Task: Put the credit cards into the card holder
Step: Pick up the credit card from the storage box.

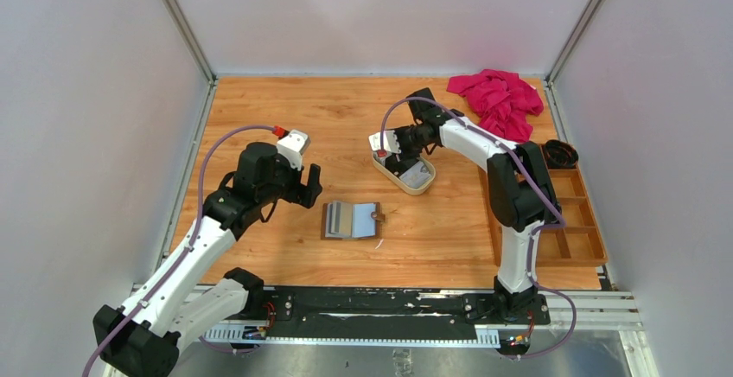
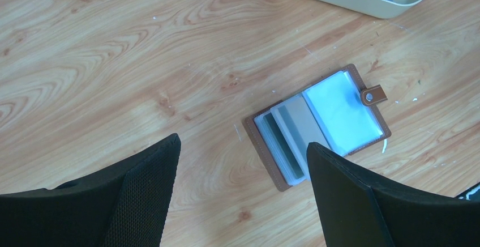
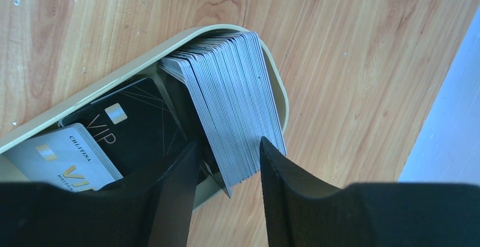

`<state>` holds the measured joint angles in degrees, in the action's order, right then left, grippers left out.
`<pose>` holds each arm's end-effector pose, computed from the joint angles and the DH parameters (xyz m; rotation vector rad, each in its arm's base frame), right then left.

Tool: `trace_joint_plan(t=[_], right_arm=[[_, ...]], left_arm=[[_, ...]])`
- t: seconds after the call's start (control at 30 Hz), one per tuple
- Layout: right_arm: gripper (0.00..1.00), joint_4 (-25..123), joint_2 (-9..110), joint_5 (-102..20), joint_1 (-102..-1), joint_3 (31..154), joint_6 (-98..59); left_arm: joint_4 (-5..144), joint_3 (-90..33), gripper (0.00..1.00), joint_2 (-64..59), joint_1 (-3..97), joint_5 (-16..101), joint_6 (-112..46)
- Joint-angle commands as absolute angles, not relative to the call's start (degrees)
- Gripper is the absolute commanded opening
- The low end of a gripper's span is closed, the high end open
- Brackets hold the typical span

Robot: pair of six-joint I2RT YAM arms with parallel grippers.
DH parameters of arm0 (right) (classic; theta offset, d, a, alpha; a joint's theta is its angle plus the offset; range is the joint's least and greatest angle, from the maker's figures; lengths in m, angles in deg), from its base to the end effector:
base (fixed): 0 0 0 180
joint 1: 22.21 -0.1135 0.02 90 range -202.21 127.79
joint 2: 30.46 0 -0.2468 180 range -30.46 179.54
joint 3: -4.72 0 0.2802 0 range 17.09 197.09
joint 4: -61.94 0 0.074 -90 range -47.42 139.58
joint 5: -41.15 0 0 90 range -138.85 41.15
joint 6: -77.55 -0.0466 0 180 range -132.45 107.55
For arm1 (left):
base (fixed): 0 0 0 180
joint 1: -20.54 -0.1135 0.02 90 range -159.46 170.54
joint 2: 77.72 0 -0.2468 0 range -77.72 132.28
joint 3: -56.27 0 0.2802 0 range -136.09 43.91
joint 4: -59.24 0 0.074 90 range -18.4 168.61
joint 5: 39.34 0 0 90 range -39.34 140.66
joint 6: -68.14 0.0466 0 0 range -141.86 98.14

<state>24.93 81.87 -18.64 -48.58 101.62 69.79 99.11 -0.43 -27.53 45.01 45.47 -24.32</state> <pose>0.3959 0.2224 0.1767 -2.0109 1.1822 0.1839 0.2176 -0.1036 0.2686 0.4669 2.1227 -0.3684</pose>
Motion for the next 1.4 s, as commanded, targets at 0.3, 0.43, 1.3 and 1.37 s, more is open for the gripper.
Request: trace_joint_plan(t=[0.3,0.43,1.3,1.37], right_arm=[[0.25,21.88,80.09,-18.21,-49.28,104.96,68.32],[0.21,21.20,80.17,-17.59,-49.28,105.04,68.56],[0.02,13.38,78.09,-13.09,-47.02,108.11,72.15],[0.02,12.59,77.98,-12.63,-46.69,108.24,72.54]], left_arm=[[98.42,0.05,0.87,-26.93,44.45,44.44,-24.05],[98.44,0.05,0.87,-26.93,44.44,44.47,-24.05],[98.43,0.13,0.87,-26.43,44.36,43.52,-24.14],[98.42,0.13,0.87,-26.47,44.36,43.40,-24.14]])
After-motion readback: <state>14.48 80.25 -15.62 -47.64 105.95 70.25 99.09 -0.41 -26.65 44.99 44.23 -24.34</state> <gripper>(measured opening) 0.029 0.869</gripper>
